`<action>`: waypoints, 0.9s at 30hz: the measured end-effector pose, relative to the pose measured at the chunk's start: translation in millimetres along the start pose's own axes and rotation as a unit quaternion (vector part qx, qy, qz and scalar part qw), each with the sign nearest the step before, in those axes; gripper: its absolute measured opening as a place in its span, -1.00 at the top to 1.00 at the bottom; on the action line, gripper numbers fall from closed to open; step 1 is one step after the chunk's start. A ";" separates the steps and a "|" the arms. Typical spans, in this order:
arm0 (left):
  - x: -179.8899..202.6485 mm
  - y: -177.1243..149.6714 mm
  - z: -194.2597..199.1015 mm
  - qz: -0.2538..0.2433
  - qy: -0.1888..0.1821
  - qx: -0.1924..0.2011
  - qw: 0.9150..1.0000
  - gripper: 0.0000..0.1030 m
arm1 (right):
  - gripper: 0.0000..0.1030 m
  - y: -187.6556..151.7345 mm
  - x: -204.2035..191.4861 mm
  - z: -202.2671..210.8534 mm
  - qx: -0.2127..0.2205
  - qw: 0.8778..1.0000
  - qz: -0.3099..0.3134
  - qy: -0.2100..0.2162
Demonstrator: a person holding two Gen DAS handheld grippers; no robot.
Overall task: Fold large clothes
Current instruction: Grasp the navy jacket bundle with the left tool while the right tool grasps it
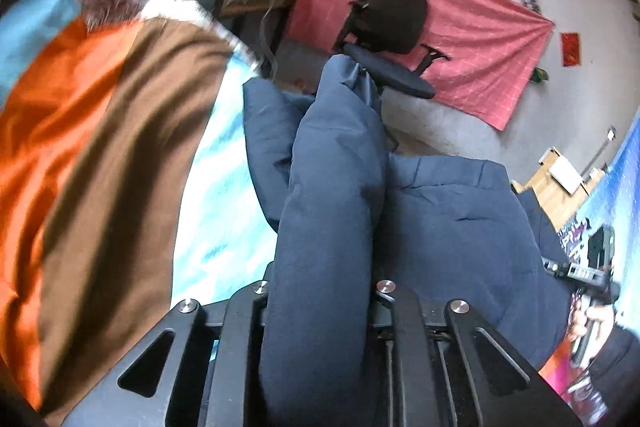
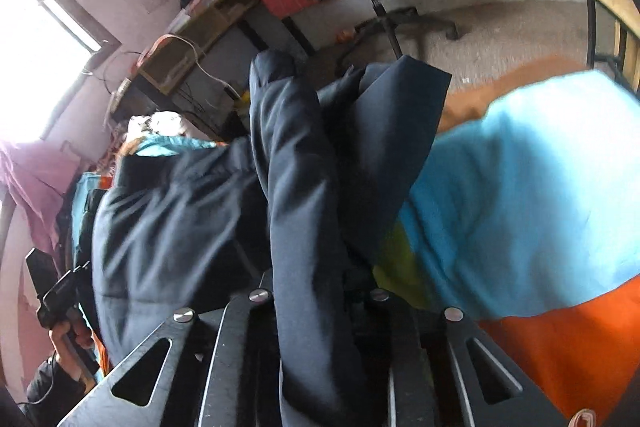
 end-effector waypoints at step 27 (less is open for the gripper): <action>52.1 -8.4 110.1 -0.015 -0.001 -0.003 1.000 0.75 | 0.72 -28.7 -90.9 119.0 0.025 0.997 0.062 0.024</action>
Point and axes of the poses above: each gripper's, at about its wrist camera, not at the fingertips, and z roughly against the way its jaws point, x to its right, y to its top, the point moved 5 cm from there along -z, roughly the way its jaws point, and after that the axes turned 6 degrees about x, right-handed, at the moved point
